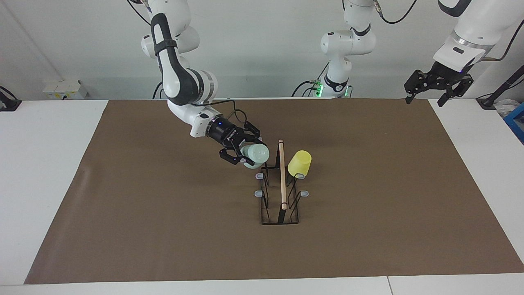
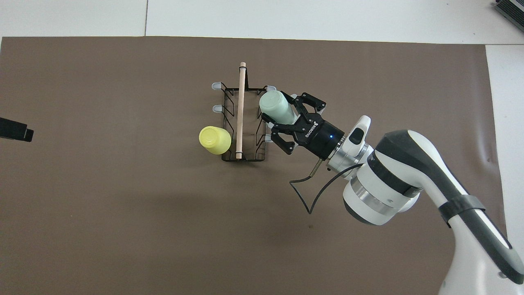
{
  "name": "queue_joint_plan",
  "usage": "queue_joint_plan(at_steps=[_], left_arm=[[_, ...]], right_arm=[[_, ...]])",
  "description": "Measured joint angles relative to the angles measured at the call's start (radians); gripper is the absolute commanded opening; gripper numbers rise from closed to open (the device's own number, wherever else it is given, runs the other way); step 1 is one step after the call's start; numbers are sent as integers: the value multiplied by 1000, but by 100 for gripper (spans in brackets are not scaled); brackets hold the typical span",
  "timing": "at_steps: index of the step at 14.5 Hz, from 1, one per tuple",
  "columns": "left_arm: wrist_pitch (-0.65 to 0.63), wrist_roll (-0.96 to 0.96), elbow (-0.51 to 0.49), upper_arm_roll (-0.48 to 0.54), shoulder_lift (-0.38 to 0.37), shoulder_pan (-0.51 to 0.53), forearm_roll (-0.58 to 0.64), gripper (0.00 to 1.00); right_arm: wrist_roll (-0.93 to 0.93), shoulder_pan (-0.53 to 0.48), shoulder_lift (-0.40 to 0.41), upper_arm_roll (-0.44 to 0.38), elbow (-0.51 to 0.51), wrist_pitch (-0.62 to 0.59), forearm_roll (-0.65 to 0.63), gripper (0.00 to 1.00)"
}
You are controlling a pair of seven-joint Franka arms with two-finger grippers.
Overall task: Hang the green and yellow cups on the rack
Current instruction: 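Hang the green cup on a rack peg with the right gripper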
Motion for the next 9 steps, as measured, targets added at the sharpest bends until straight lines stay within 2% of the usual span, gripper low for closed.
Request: queue_joint_plan(at_steps=[7, 9], left_arm=[[0, 0, 0, 0, 0, 0, 0, 100], [0, 0, 0, 0, 0, 0, 0, 100]], right_arm=[[-38, -1, 22, -1, 0, -4, 1, 44], [-61, -4, 48, -4, -3, -86, 32, 44]])
